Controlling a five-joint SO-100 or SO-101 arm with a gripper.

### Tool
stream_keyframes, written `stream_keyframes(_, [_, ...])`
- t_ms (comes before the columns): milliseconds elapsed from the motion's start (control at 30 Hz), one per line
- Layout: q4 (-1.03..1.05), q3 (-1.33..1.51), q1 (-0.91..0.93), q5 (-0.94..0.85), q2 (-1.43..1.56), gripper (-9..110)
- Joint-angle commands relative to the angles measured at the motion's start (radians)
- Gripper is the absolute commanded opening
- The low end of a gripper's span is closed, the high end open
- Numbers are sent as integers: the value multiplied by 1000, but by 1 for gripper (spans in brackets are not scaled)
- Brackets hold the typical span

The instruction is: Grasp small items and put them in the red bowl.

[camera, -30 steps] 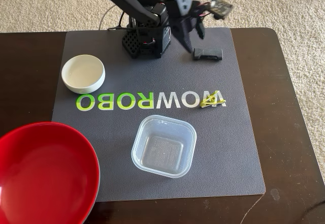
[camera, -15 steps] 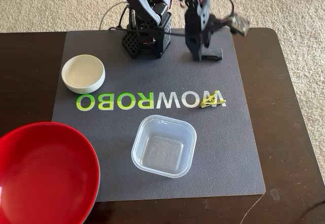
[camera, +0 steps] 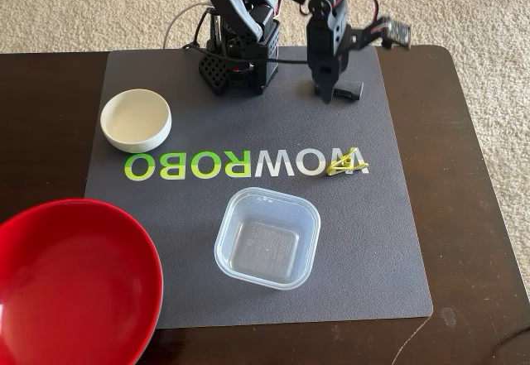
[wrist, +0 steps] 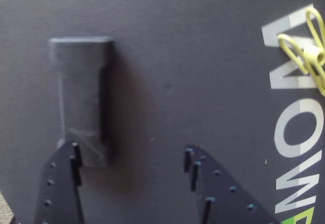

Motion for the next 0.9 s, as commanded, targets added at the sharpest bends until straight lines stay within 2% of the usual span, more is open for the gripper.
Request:
stream_keyframes(0, [9,49,-89,-46,74,26])
stream_keyframes(200, [-156,238,-103,-78,66,26])
stream_keyframes(733, [-321,238,-190,-172,34,22])
stream_keyframes(867, [-327,222,-198,-209,3,15])
